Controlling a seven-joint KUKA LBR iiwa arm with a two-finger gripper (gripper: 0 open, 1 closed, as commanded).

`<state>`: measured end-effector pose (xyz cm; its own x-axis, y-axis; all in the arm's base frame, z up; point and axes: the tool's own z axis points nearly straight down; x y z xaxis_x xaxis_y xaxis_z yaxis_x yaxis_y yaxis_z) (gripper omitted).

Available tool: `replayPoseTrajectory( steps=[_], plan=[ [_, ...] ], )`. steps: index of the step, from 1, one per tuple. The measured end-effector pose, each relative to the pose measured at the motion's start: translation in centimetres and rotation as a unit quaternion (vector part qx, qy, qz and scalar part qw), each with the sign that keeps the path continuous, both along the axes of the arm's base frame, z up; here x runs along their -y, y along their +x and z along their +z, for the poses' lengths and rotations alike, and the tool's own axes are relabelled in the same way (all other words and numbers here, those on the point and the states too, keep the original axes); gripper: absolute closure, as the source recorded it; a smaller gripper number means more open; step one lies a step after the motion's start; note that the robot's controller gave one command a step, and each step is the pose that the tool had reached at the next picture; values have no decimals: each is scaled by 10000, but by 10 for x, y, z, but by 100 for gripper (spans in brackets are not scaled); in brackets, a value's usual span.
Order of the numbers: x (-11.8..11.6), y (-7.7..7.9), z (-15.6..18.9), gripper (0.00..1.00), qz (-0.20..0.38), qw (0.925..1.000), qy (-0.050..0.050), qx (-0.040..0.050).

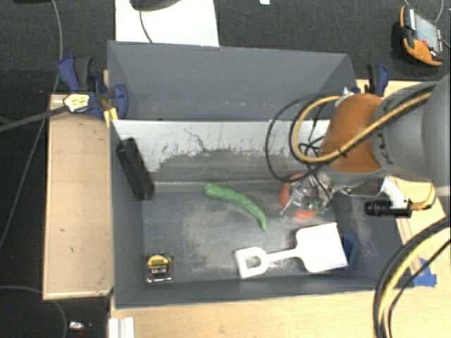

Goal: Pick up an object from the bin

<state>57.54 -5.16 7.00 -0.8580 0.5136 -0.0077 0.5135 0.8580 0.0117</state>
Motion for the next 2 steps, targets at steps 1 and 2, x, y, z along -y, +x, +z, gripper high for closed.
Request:
replayPoseTrajectory(
  steps=[1, 2],
  plan=[
    [-43, -29, 69, 100, 884, 9961, -15, 6],
    [5, -12, 16, 100, 104, 9999, -7, 16]
  ],
)
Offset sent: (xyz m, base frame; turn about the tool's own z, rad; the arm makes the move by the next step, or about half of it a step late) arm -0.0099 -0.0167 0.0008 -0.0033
